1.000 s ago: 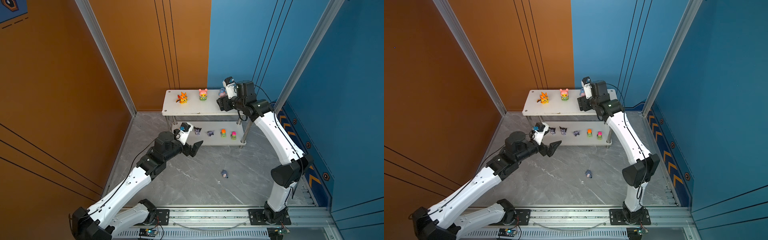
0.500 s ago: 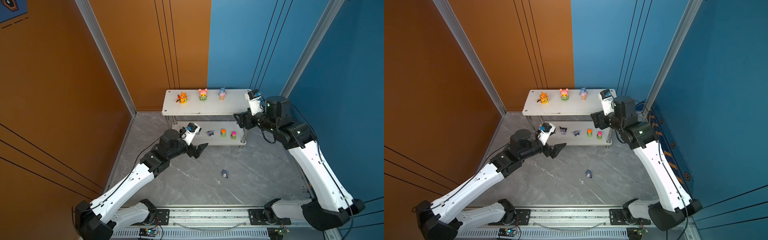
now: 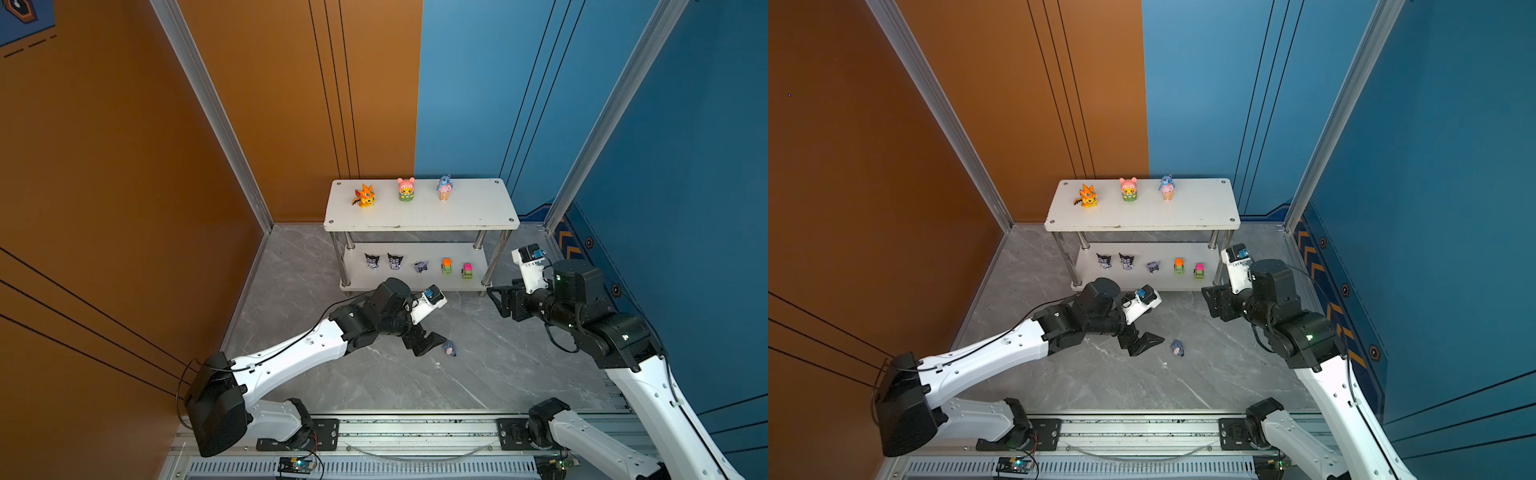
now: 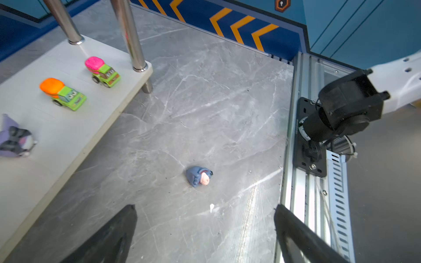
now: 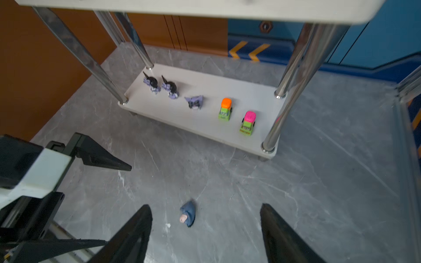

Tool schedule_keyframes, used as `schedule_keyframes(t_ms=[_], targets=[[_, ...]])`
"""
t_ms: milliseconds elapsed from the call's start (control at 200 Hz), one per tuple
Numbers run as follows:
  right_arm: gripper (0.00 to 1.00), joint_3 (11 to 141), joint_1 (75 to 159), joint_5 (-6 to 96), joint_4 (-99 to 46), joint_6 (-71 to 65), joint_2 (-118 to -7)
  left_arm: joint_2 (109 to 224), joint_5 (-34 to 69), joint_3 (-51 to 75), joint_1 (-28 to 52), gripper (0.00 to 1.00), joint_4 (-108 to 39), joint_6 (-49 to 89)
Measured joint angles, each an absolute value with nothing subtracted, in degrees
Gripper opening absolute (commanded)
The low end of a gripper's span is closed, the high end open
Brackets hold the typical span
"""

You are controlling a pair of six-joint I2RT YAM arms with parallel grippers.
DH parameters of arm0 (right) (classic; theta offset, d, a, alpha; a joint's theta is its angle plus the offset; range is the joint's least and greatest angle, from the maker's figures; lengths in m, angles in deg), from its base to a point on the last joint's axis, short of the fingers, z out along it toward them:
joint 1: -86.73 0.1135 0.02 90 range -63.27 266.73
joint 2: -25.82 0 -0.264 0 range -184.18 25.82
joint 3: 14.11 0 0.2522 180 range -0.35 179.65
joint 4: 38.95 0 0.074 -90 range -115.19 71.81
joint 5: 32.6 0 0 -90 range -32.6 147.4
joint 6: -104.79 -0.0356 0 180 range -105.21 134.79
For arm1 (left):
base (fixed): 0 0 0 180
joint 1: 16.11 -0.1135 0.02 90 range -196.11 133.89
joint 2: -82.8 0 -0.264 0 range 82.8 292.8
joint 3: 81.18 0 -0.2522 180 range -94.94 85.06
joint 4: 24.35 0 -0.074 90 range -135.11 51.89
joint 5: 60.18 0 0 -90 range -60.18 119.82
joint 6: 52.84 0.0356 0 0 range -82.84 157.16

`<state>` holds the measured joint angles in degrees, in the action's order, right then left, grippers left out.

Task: Organize plastic toys on shelves
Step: Pick up the plastic toy from the center of the table.

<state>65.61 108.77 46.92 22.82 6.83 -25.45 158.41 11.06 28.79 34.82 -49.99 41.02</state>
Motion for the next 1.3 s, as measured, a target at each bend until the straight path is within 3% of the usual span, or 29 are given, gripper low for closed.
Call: schedule_keyframes(t_ms=[295,556,951,1301], targets=[[0.72,47.31,120.03,44.56,20.65,-2.09,-27.37,152.49,12.02,35.78,34.28,0.96,-50.89,40.16],[0.67,39.01,129.01,48.75,12.04,-6.77,-36.66,141.08,13.55,42.27,28.0,0.97,-51.11,37.67],[0.59,36.17,127.54,50.26,-3.34,-8.01,-47.85,139.79,13.92,43.61,25.75,0.97,-51.09,36.78],[0.51,35.42,125.55,49.5,-6.82,-8.01,-51.96,140.4,13.22,43.61,24.16,0.97,-48.77,36.64]])
